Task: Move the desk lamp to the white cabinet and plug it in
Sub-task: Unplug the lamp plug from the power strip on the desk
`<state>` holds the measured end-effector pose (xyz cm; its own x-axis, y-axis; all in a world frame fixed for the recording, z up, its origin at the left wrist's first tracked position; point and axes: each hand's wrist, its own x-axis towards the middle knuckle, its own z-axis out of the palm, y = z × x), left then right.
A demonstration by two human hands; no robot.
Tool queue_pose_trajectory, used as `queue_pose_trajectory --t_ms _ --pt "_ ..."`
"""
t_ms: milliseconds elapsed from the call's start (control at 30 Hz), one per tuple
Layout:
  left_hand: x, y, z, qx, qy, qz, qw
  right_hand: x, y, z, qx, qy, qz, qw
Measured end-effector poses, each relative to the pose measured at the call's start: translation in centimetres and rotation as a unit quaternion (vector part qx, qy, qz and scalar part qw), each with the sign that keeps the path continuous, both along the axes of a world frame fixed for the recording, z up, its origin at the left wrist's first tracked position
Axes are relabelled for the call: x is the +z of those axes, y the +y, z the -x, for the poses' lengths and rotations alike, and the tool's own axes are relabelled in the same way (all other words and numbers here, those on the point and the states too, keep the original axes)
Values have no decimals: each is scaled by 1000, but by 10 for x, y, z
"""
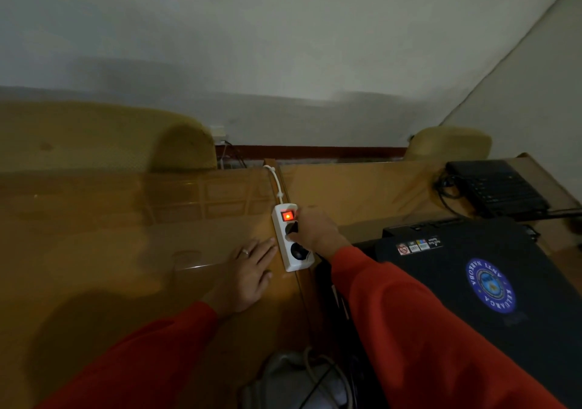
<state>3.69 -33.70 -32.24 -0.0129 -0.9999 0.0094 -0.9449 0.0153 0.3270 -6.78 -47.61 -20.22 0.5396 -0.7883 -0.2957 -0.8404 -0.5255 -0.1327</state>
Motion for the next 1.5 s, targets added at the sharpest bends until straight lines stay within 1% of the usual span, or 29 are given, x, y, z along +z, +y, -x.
queue_pose_trajectory --t_ms 233,367,467,533,633,767,833,867,933,1033,1133,1200,1300,1433,1500 --pt "-1 -1 0 6 6 -12 1000 1 3 -5 -23 -17 18 999" --pt "-2 -2 -2 4 3 -11 1000 5 5 -6 -36 -23 -2 999" --pt "1 -1 -3 3 -7 -3 1000 9 6 0 -51 -58 -34 996" --pt "6 -1 -3 3 -8 -5 1000 12 9 5 -61 -81 -35 994" --pt "16 -6 -5 -17 11 -16 1000 19 15 16 -86 -135 -42 986" --pt "38 -3 -19 -40 65 -30 997 44 29 28 -161 -241 -124 949" --pt "53 6 -27 -42 65 -52 996 60 39 35 -192 -290 -145 926" --pt "62 11 -30 -35 63 -63 995 69 46 39 -202 -311 -153 916" --pt "81 25 -35 -7 86 -76 993 88 62 47 -206 -347 -168 899" --pt "110 49 -40 14 119 -62 991 113 88 58 -204 -412 -202 865" --pt "138 78 -42 43 132 -27 990 135 116 69 -232 -471 -233 819" --pt "153 99 -41 63 157 -15 986 146 135 78 -241 -496 -247 797" --pt "169 129 -38 107 198 -5 974 157 164 95 -239 -521 -246 782" --pt "177 172 -35 171 268 -18 948 166 206 117 -234 -522 -237 785" --pt "183 202 -28 175 309 16 935 168 226 126 -232 -525 -236 784"
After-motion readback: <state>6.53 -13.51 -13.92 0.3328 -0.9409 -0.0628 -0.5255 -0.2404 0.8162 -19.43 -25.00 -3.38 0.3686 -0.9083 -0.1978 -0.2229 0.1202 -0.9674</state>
